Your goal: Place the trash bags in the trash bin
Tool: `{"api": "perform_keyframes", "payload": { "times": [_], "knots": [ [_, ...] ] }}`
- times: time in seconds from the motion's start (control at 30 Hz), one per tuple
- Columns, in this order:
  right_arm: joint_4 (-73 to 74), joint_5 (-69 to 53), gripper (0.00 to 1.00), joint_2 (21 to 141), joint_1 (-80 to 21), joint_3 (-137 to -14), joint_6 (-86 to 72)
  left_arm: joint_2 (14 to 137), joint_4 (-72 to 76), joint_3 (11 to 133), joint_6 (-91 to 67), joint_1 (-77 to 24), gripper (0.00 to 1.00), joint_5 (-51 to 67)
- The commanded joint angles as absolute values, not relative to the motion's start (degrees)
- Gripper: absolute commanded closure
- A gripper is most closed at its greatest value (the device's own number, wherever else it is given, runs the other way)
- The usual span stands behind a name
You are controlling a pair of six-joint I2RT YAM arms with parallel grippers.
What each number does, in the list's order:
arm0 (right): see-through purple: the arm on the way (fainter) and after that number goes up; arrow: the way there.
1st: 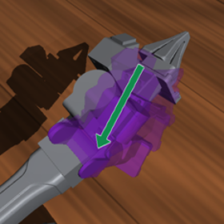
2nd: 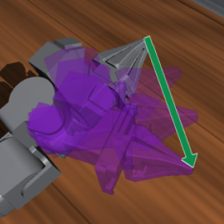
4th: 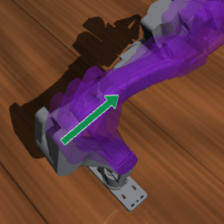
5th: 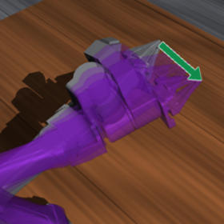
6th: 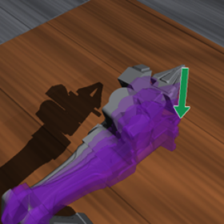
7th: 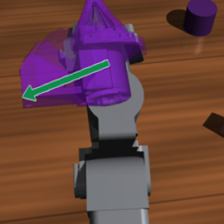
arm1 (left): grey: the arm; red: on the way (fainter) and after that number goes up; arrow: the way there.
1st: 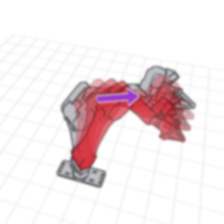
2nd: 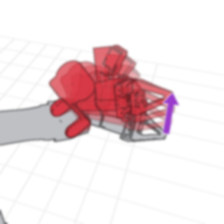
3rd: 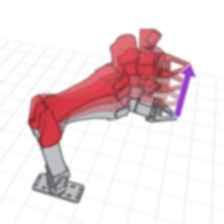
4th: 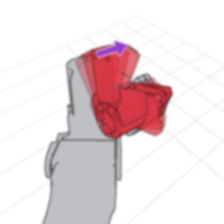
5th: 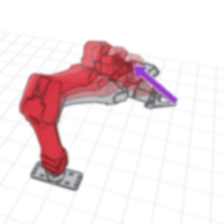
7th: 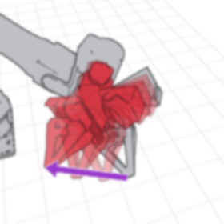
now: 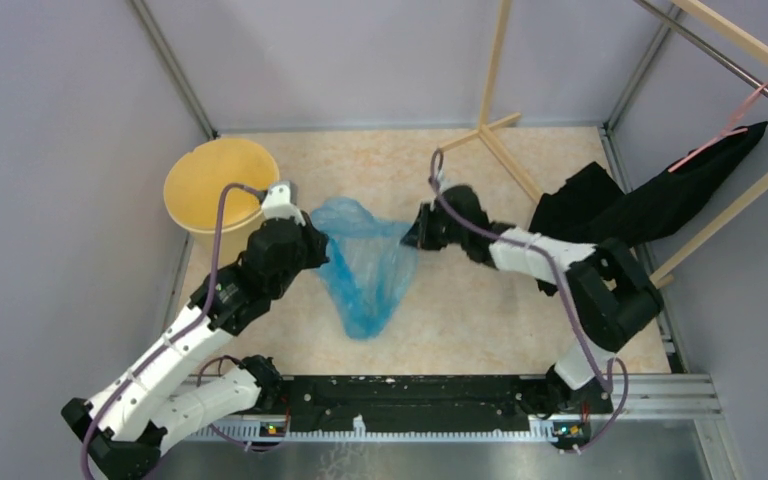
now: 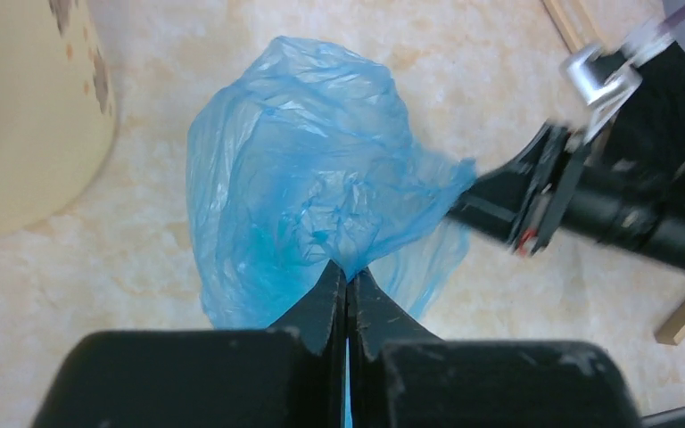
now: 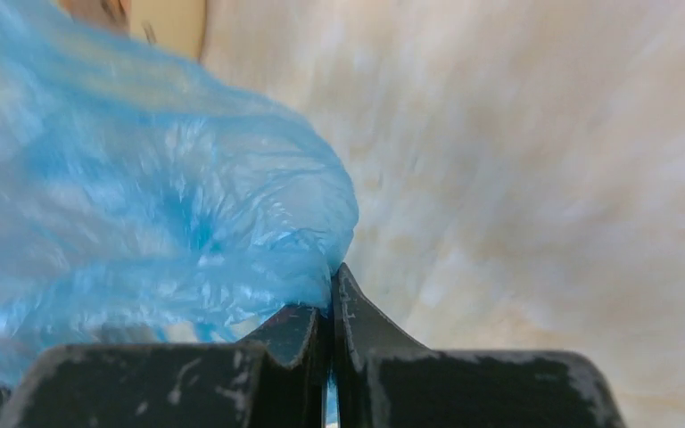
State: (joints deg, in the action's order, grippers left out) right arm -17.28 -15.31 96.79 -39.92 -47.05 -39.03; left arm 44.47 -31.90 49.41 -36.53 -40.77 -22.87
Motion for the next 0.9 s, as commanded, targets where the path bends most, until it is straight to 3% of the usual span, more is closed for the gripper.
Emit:
{"api": "perform_keyframes", "payload": {
  "times": [0.0, 0.1, 0.2, 0.43, 0.63, 0.73, 0.87],
  "knots": [
    [14.26, -13.21, 1.0, 83.16, -34.91, -68.21, -28.65, 51.34, -29.88, 68.58, -28.16, -40.25, 1.0, -25.35],
    [20.98, -8.62, 1.0, 74.4, -38.11, -79.55, -23.63, 52.69, -28.34, 79.82, -24.59, -40.28, 1.0, -23.17],
    [20.8, -5.45, 1.0, 67.78, -42.87, -82.01, -20.04, 49.53, -24.45, 80.11, -24.52, -40.25, 1.0, -21.35],
    [13.32, -0.19, 1.0, 62.25, -43.03, -58.52, -21.74, 42.7, -29.85, 53.06, -37.53, -40.25, 1.0, -21.39],
    [7.68, -9.72, 1.0, 66.66, -43.03, -42.76, -27.21, 33.58, -32.93, 37.39, -46.75, -40.26, 1.0, -16.81],
    [9.42, -10.09, 1.0, 65.94, -43.02, -46.77, -25.92, 33.08, -31.83, 41.45, -44.11, -40.25, 1.0, -17.34],
    [17.33, -7.2, 1.0, 64.26, -43.06, -62.23, -20.28, 39.98, -30.56, 57.5, -35.81, -40.26, 1.0, -16.41]
  ]
}}
